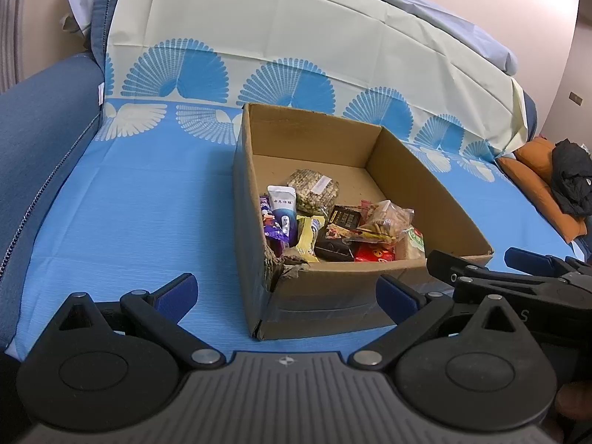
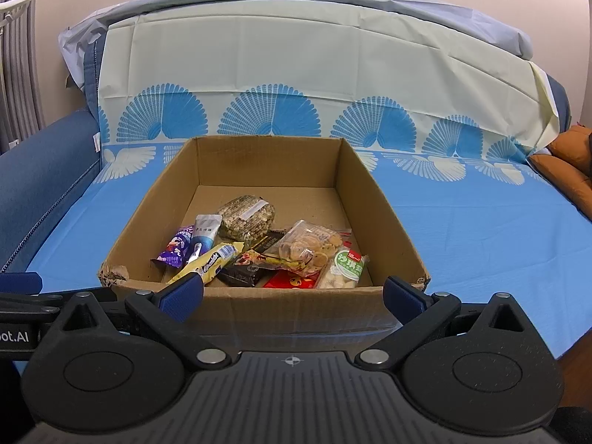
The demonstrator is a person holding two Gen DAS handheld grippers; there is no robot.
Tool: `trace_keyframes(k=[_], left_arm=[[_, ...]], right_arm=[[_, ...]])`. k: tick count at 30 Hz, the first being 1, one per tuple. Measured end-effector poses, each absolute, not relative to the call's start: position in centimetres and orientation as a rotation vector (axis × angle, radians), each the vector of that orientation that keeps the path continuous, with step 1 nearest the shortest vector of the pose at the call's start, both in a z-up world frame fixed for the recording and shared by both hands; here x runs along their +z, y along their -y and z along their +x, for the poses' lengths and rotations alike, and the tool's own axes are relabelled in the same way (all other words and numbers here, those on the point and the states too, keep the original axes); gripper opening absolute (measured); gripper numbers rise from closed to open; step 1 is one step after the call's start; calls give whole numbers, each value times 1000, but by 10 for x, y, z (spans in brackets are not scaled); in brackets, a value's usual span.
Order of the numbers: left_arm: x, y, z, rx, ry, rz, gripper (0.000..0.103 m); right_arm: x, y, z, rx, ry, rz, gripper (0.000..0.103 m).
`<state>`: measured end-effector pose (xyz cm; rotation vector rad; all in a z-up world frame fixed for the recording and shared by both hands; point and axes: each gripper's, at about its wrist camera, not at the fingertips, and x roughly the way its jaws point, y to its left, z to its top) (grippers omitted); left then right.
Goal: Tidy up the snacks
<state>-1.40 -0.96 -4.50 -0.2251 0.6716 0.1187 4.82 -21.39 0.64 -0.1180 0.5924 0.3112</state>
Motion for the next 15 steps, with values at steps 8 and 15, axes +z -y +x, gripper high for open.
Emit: trace_keyframes(k=[8,15], left_arm=[[-47,8,-14,111,-672,-227,103],[-48,8,-15,107,-673,-227,103]], right_arm=[[6,214,49,313,-594,-121,102],[5,214,49,316,-595,-127,102]])
